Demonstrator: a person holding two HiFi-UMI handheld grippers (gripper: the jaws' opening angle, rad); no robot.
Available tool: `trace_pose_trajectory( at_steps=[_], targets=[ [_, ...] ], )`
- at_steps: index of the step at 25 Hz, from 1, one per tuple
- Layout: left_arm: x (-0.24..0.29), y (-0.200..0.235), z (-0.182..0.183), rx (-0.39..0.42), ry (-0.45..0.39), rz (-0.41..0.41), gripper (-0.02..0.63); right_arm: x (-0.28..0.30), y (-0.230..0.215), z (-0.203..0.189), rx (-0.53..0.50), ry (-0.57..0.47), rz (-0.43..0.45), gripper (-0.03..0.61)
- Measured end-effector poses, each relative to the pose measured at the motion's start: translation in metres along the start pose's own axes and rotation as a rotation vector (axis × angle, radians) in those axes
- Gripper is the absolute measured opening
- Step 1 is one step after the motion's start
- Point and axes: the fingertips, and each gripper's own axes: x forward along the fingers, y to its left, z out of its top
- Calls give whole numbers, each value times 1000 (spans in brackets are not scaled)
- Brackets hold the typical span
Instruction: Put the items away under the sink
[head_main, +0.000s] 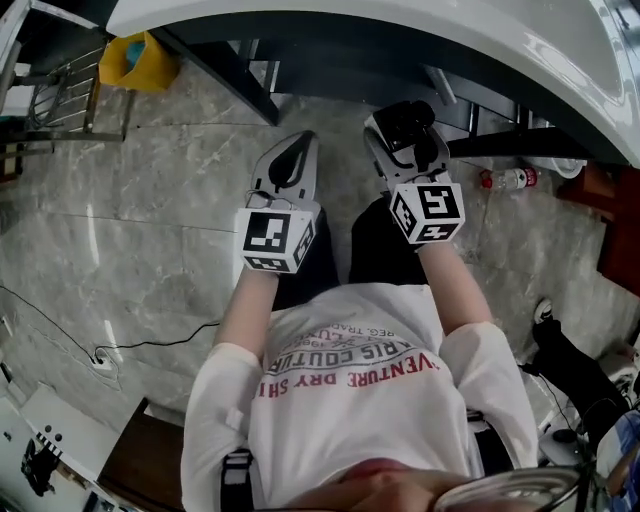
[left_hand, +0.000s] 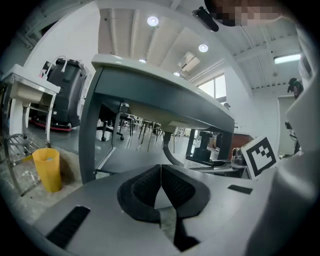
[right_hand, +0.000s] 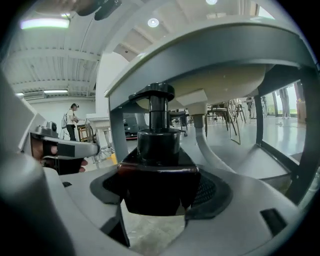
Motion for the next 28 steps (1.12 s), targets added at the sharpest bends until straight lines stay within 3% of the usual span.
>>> trace_pose_trajectory(
  at_steps=[5,12,28],
  targets=[
    [14,9,-23,-16,-46,-11,23,23,-13,-21,-11,8,-10,364],
    [18,19,-24,23,-80,24,23,51,-26,-26,-15,14,-31,364],
    [21,57,-58,22,-29,31,23,139,-47,-7,-34,-32,-119,364]
  ],
)
